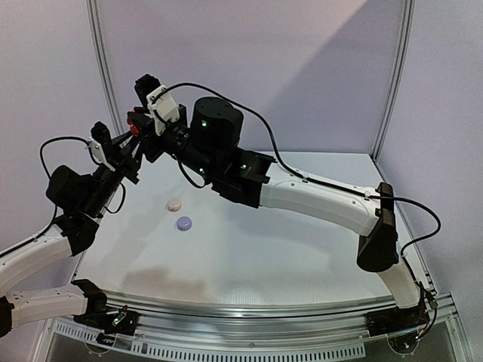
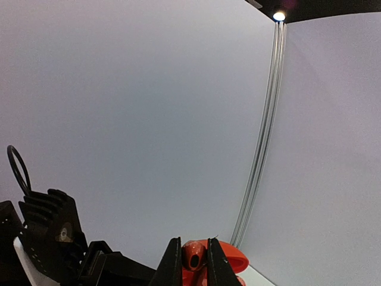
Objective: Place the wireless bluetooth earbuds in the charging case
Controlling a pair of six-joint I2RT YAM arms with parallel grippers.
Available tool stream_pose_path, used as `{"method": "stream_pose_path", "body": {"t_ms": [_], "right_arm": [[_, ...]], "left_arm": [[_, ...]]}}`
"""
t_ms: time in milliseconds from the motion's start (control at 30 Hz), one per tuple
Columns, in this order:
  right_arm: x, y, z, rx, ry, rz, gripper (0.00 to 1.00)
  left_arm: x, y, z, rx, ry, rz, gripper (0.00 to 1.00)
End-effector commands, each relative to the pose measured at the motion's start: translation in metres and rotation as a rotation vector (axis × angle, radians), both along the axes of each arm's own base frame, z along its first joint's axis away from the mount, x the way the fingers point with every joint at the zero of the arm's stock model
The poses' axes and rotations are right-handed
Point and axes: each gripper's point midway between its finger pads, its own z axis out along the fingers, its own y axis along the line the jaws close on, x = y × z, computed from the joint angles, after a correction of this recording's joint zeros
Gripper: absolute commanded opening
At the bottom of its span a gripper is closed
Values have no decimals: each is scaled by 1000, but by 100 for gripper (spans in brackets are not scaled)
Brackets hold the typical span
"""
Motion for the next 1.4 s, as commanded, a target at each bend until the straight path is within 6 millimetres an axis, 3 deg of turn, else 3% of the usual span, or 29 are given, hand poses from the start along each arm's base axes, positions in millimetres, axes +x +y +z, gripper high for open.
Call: {"method": "stream_pose_path", "body": {"t_ms": [0, 167, 300, 400, 500, 600, 733, 833, 967, 1133, 1367], "right_arm": [[-11, -28, 57, 131, -25, 32, 0], [-15, -35, 71, 159, -35, 44, 0], [-2, -56, 79, 136, -16, -69, 0], [26, -92, 71, 89, 58, -263, 0], [57, -139, 46, -7, 187, -450, 0], [88, -186, -17, -176, 403, -626, 0], [104, -239, -123, -372, 667, -807, 0], [101, -269, -200, -488, 841, -881, 0], [88, -289, -281, -582, 1063, -891, 0], [71, -305, -360, -733, 1264, -917, 0], [46, -319, -435, -815, 1407, -911, 0]], "left_arm": [[-2, 4, 4, -19, 1, 4, 0], [0, 4, 3, -18, 12, 7, 0], [0, 5, 1, -19, 23, 13, 0], [1, 7, -3, -17, 36, 22, 0], [1, 8, -6, -19, 46, 26, 0], [0, 8, -7, -26, 50, 16, 0], [-2, 8, -8, -32, 53, 6, 0], [-3, 8, -9, -34, 59, 4, 0], [-4, 8, -12, -33, 70, 0, 0], [-5, 8, -10, -34, 69, -5, 0], [-5, 6, -7, -34, 65, -17, 0]]}}
